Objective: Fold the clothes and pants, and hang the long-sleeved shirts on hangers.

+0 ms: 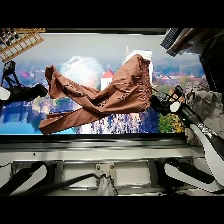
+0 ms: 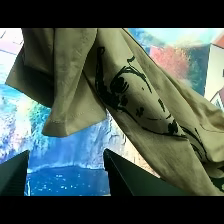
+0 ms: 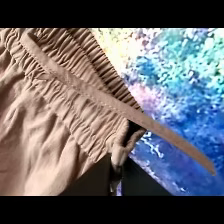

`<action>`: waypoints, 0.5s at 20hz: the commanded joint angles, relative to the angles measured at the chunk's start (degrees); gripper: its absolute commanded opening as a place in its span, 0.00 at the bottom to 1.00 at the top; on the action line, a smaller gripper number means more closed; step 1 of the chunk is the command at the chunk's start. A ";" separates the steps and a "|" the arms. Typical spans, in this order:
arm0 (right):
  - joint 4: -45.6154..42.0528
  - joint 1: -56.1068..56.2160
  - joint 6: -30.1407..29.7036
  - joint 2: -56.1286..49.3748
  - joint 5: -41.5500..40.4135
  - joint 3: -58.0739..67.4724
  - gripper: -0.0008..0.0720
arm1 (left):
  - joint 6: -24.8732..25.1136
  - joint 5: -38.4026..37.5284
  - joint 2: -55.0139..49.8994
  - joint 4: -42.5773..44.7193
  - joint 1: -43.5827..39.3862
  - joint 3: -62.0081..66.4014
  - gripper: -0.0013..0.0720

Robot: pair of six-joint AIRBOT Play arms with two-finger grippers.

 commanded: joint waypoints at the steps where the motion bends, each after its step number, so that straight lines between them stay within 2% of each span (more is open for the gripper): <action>1: -0.09 0.07 -0.07 -1.27 -1.20 0.09 0.05 | -2.67 0.33 -1.42 -0.09 0.35 -0.02 0.67; 3: -0.17 0.07 -0.13 -0.55 -1.11 0.09 0.05 | -3.89 2.27 -3.28 -0.50 0.98 -0.02 0.69; 5: -0.22 0.07 -1.73 0.37 -0.98 0.09 0.05 | -4.37 4.17 -6.14 -6.38 2.45 -0.02 0.72; 6: -0.33 0.07 -1.97 0.63 -0.87 0.09 0.05 | -1.88 5.68 -7.80 -9.55 2.56 -0.02 0.72; 9: -0.26 0.07 -2.05 0.68 -0.39 0.09 0.05 | 11.58 8.37 -13.33 -18.53 1.62 0.00 0.73; 10: -0.09 0.07 -2.05 0.70 -0.33 0.09 0.05 | 13.70 8.44 -14.93 -20.46 1.25 0.00 0.77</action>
